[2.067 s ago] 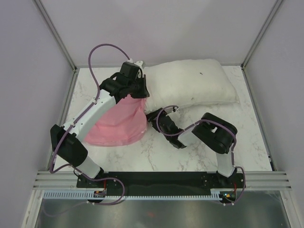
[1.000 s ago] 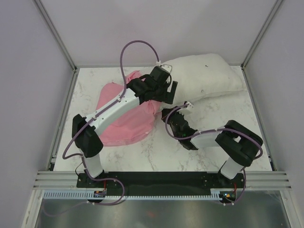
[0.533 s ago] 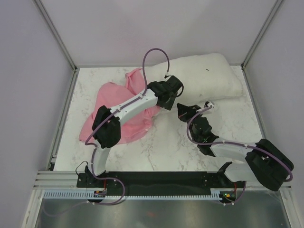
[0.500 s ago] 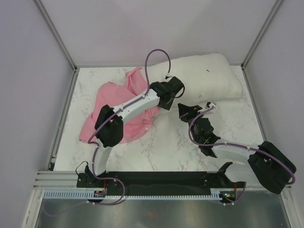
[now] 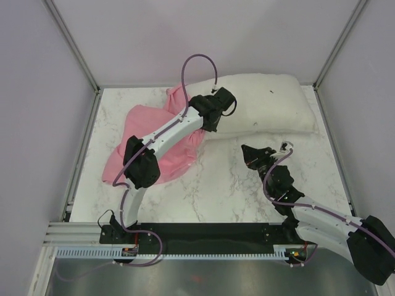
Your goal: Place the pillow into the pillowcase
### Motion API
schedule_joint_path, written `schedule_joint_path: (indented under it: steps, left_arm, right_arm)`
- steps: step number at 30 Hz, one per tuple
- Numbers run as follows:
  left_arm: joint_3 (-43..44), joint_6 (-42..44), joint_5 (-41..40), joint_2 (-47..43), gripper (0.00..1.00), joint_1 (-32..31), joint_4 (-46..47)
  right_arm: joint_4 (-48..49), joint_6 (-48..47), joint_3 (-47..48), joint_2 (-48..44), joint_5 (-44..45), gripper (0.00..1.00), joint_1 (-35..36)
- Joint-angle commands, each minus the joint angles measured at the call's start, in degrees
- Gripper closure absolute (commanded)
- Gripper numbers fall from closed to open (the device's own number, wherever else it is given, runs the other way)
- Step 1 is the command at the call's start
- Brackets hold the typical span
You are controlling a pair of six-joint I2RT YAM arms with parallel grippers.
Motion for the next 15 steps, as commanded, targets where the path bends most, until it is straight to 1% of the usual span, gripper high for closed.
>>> schedule_joint_path:
  steps: [1, 2, 3, 4, 6, 7, 10, 12, 13, 14, 15]
  left_arm:
    - [5.17, 0.43, 10.85, -9.59, 0.98, 0.4, -0.29]
    - [5.35, -0.27, 13.82, -10.22, 0.98, 0.4, -0.38]
    - [5.53, -0.63, 15.07, -11.1, 0.98, 0.49, -0.38]
    - [5.7, -0.98, 17.26, -12.41, 0.98, 0.49, -0.2]
    - [6.14, -2.47, 19.82, -13.56, 0.98, 1.02, -0.11]
    - [6.23, -2.91, 21.22, -14.09, 0.98, 1.19, 0.06]
    - [6.23, -4.58, 26.76, -15.94, 0.98, 1.81, 1.2]
    - [6.32, -5.03, 28.09, -16.82, 0.98, 2.16, 1.73]
    - [6.23, -5.38, 28.61, -17.08, 0.98, 2.25, 1.73]
    - [6.14, -5.81, 28.62, -17.26, 0.98, 2.42, 1.91]
    - [6.14, -6.08, 30.19, -17.43, 0.98, 2.6, 1.91]
  right_arm:
    - [2.53, 2.64, -3.04, 1.77, -6.66, 0.76, -0.23]
    - [3.86, 3.86, -3.65, 3.6, -7.9, 0.72, -0.23]
    - [5.27, 4.57, -4.44, 4.58, -8.69, 0.68, -0.23]
    - [8.59, 5.36, -4.97, 5.8, -10.88, 0.58, -0.14]
    - [13.08, 7.12, -6.29, 10.19, -12.82, 0.47, -0.23]
    - [17.63, 7.47, -6.64, 11.86, -13.79, 0.38, -0.23]
    - [22.14, 9.84, -5.68, 18.63, -15.91, 0.29, -0.22]
    - [24.96, 12.99, -4.81, 24.17, -16.7, 0.28, -0.23]
    - [27.84, 14.32, -4.28, 26.27, -17.22, 0.23, -0.23]
    - [29.18, 15.9, -3.23, 30.56, -17.84, 0.19, -0.23]
    - [30.58, 18.26, -2.79, 32.86, -18.54, 0.15, -0.23]
